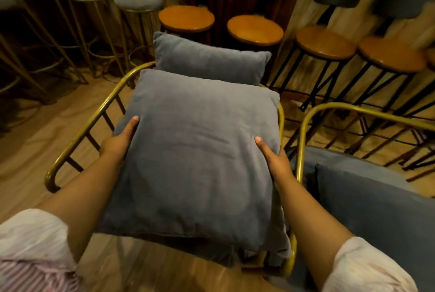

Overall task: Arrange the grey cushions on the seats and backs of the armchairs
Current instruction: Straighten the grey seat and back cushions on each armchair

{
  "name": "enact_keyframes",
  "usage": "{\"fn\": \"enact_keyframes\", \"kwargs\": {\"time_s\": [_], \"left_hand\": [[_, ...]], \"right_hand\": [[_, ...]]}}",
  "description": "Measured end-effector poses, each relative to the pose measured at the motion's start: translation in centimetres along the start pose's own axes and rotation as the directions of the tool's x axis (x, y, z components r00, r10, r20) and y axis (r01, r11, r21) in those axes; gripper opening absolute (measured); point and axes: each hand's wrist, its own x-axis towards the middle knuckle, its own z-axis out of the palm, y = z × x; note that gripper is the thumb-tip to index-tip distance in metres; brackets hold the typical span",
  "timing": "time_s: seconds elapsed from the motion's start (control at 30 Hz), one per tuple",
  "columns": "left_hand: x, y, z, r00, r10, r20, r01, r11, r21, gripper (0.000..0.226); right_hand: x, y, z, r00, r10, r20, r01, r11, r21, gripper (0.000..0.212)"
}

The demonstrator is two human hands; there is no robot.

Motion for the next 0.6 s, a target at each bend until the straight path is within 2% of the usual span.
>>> {"fn": "enact_keyframes", "kwargs": {"time_s": [0.07, 0.27, 0.37, 0.43, 0.53, 0.6], "left_hand": [[-2.7, 1.4, 0.2, 0.999, 0.033, 0.016, -0.033, 0.999, -0.011, 0.118], [-13.3, 3.0, 5.3, 0.965, 0.235, 0.115, -0.229, 0.971, -0.061, 0.1], [-18.8, 2.0, 10.4, 0.921, 0.328, 0.21, -0.328, 0.944, -0.038, 0.103], [-22.7, 1.1, 13.7, 0.92, 0.318, 0.228, -0.315, 0.948, -0.052, 0.1], [-29.6, -0.9, 19.4, 0.917, 0.268, 0.295, -0.237, 0.962, -0.137, 0.117], [-33.6, -1.8, 23.1, 0.902, 0.27, 0.338, -0.218, 0.959, -0.182, 0.112]], "right_hand": [[-1.4, -2.0, -2.0, 0.999, -0.032, 0.004, 0.032, 0.999, 0.022, 0.104], [-4.8, -4.5, -14.0, 0.994, -0.082, -0.077, 0.088, 0.993, 0.079, 0.08], [-6.6, -4.1, -22.5, 0.985, -0.09, -0.145, 0.104, 0.99, 0.093, 0.09], [-7.7, -3.7, -27.9, 0.981, -0.094, -0.172, 0.111, 0.989, 0.093, 0.104], [-9.2, -3.1, -37.0, 0.966, -0.108, -0.234, 0.132, 0.987, 0.091, 0.09], [-9.5, -2.5, -42.3, 0.954, -0.104, -0.28, 0.13, 0.989, 0.075, 0.087]]}}
